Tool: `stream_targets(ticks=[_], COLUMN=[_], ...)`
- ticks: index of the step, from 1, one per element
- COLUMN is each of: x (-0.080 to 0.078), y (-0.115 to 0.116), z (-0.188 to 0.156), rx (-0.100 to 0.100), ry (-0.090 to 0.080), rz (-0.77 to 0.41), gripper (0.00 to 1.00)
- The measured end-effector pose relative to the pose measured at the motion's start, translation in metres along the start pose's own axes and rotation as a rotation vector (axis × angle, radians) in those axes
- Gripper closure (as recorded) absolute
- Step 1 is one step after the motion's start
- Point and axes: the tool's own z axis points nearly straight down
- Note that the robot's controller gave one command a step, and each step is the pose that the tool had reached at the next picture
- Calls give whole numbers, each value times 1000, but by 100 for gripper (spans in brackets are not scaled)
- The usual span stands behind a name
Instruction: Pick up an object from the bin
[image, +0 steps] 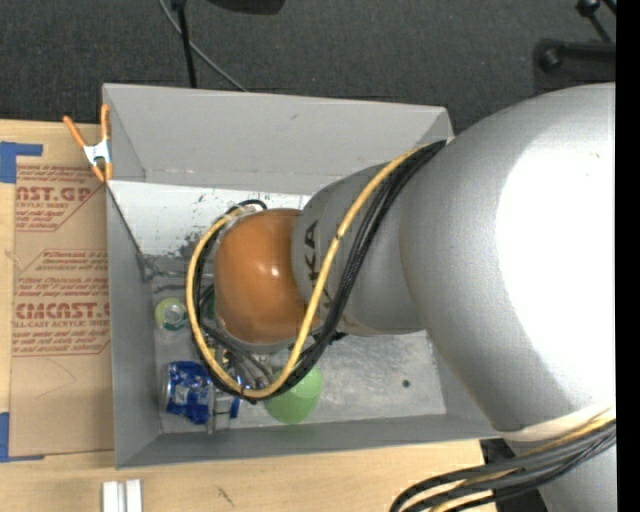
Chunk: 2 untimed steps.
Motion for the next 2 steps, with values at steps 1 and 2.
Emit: stream_targets(ticks=[1,2], x=[3,0], y=[-15,-17], z=[2,32], rx=[3,2], ry=[3,1], rz=[154,350], gripper=[0,0])
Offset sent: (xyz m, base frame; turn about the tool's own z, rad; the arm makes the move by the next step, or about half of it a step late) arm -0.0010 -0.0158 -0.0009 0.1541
